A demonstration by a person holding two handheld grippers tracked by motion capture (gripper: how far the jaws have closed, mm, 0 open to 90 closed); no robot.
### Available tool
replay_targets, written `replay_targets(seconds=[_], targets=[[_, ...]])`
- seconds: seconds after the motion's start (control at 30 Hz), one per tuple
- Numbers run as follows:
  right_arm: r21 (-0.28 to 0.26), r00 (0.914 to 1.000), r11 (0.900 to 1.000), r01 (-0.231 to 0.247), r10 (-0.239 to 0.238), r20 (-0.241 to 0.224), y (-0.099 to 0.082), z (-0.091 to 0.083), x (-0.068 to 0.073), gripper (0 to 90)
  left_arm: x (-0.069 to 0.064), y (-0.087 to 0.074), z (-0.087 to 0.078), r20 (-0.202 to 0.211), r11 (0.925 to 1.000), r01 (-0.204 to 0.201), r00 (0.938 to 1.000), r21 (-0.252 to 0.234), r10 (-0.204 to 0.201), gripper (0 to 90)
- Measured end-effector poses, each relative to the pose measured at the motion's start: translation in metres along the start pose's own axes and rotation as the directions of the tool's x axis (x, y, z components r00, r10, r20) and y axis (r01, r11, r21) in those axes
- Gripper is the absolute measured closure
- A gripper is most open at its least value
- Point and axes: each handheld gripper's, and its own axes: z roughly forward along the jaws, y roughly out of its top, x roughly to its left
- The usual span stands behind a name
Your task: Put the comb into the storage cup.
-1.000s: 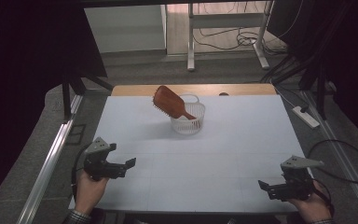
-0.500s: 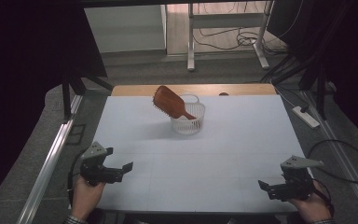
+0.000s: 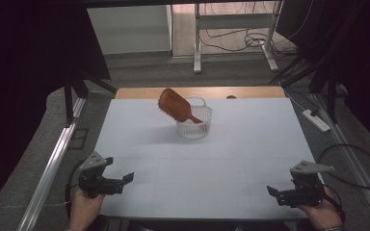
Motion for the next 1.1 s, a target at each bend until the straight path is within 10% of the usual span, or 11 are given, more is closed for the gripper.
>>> replay_targets(seconds=[1.1], targets=[[0.002, 1.0, 1.0, -0.001, 0.001, 0.003, 0.0, 0.0, 0.0, 0.0, 0.001, -0.023, -0.014, -0.04, 0.9988, 0.029, 0.9988, 0.039, -0.027, 0.0]])
